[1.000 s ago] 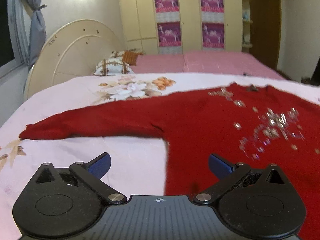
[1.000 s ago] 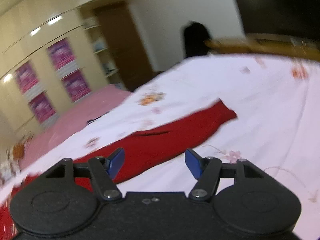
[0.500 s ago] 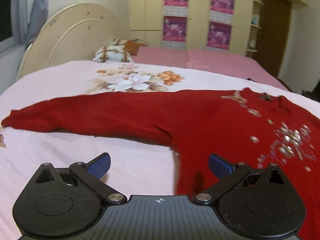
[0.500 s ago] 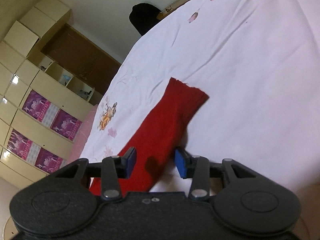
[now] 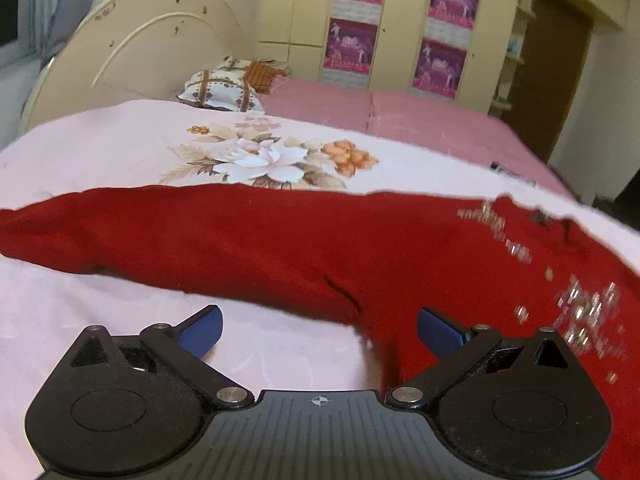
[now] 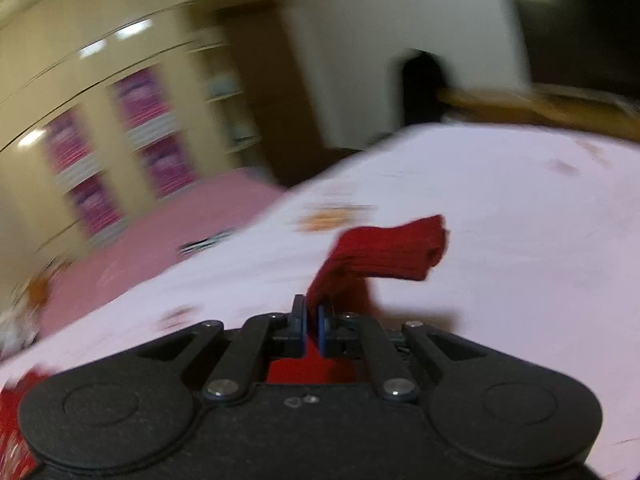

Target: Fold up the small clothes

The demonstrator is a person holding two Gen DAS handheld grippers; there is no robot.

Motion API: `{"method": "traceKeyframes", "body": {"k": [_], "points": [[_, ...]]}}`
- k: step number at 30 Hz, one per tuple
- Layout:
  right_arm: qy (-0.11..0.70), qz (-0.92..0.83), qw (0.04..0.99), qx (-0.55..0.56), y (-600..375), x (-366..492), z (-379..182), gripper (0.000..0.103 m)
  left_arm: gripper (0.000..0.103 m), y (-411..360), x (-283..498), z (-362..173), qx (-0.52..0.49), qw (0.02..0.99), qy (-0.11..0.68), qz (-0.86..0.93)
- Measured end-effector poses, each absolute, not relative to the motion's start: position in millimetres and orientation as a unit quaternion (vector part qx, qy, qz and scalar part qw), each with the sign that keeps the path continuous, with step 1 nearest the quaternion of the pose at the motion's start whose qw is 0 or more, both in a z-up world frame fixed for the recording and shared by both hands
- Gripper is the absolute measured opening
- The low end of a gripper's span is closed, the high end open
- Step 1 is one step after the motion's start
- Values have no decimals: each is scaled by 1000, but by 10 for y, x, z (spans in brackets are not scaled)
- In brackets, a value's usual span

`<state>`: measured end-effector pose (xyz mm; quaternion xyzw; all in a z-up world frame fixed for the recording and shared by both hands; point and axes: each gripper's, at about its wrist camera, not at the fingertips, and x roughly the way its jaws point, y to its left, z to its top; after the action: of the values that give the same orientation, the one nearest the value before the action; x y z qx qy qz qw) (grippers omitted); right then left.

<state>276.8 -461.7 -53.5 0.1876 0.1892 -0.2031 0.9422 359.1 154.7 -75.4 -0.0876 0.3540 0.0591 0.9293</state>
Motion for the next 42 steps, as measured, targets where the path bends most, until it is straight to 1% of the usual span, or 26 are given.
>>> {"method": "traceKeyframes", "body": {"k": [4,6,10,13,14,16,17,20,21,22,23,28,31,32,33,34,35,38,40,42], "points": [[210,-74,966,135,-3441,3144,-439,6,103,1637,3607,-756,-96,926,359,63],[240,-6,964,112,-2779,3347,-511,6,103,1668,3582,-746,-89,928,358,62],[282,92,952,70,-1722,3609,-694,6,103,1814,3527,-714,-111,924,362,48],[303,138,942,37,-1131,3697,-831,6,103,1886,3507,-673,-130,921,366,30],[313,148,938,29,-983,3730,-882,7,103,1890,3505,-660,-136,921,364,23],[306,152,939,18,-882,3772,-910,17,103,1850,3534,-643,-143,922,360,9],[306,158,939,18,-882,3783,-873,26,103,1800,3564,-640,-143,923,358,0],[289,160,944,27,-1027,3720,-734,22,103,1588,3683,-658,-160,920,354,-40],[287,149,946,32,-1113,3662,-695,23,95,1492,3746,-675,-173,917,356,-56],[286,138,947,42,-1233,3616,-668,23,82,1383,3809,-695,-186,911,360,-75],[283,128,949,57,-1378,3470,-654,23,67,1273,3890,-733,-201,902,370,-95],[278,80,951,109,-1876,3019,-653,24,66,809,4239,-983,-233,870,417,-122],[277,62,951,121,-2068,2857,-659,24,66,656,4347,-1041,-242,869,416,-117],[277,54,951,124,-2119,2820,-668,24,63,607,4391,-1049,-241,868,418,-117],[278,46,951,130,-2167,2799,-682,24,33,561,4405,-1045,-236,870,418,-116],[279,38,950,139,-2226,2778,-700,24,10,511,4437,-1056,-224,870,424,-116],[280,30,948,150,-2280,2772,-724,24,3,492,4429,-1048,-217,873,421,-117],[282,13,938,202,-2494,2769,-765,25,3,643,4358,-885,-218,895,373,-116],[277,14,925,261,-2691,2769,-796,29,3,788,4348,-774,-225,897,360,-123],[272,27,902,333,-2895,2795,-861,48,3,898,4344,-750,-214,899,362,-125]]}}
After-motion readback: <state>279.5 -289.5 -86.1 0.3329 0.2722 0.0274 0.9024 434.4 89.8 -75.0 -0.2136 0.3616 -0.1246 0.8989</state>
